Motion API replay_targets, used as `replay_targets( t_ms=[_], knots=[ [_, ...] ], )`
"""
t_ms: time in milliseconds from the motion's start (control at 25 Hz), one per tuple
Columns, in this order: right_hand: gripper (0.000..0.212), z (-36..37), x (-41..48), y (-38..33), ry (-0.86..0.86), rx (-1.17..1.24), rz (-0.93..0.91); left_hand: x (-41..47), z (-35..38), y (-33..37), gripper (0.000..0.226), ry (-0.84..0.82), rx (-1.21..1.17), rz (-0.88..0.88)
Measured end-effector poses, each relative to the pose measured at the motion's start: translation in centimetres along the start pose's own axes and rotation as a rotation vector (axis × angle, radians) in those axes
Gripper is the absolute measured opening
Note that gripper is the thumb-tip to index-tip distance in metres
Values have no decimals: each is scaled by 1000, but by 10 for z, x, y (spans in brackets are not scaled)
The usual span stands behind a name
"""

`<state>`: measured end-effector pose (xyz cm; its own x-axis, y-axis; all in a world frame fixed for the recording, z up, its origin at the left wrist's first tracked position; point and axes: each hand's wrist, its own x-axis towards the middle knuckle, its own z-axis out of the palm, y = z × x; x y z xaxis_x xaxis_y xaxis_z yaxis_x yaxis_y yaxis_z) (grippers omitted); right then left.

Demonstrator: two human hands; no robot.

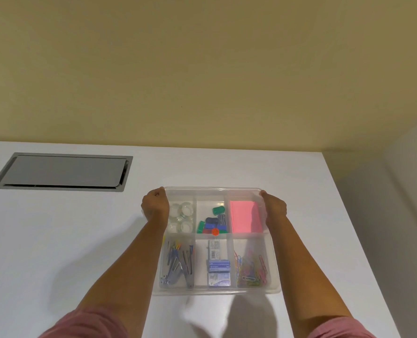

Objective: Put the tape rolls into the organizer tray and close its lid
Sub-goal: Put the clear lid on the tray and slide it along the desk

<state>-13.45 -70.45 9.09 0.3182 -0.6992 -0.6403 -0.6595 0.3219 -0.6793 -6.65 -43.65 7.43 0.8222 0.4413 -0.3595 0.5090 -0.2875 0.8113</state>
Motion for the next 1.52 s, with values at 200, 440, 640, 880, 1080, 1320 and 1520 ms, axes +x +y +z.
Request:
replay_targets(
  t_ms=[200,440,640,880,1080,1320,1520],
  knots=[
    [41,2,-3,-2,-10,-49,18,6,1,5,46,-64,110,-147],
    [32,2,1,3,-25,37,27,16,0,4,58,-119,76,-293],
    [24,2,3,5,-17,41,-3,9,0,12,60,-94,187,-261],
    [30,-2,0,7,-36,-16,-90,10,-11,11,62,-147,156,-253],
    [31,-21,-5,28,-138,29,-176,-3,-29,1,44,-163,232,-162],
    [35,-47,-24,65,-179,49,-193,-37,-51,-34,30,-182,86,-135],
    [36,-64,-44,98,-162,53,-209,-61,-70,-57,34,-209,101,-105]
  ],
)
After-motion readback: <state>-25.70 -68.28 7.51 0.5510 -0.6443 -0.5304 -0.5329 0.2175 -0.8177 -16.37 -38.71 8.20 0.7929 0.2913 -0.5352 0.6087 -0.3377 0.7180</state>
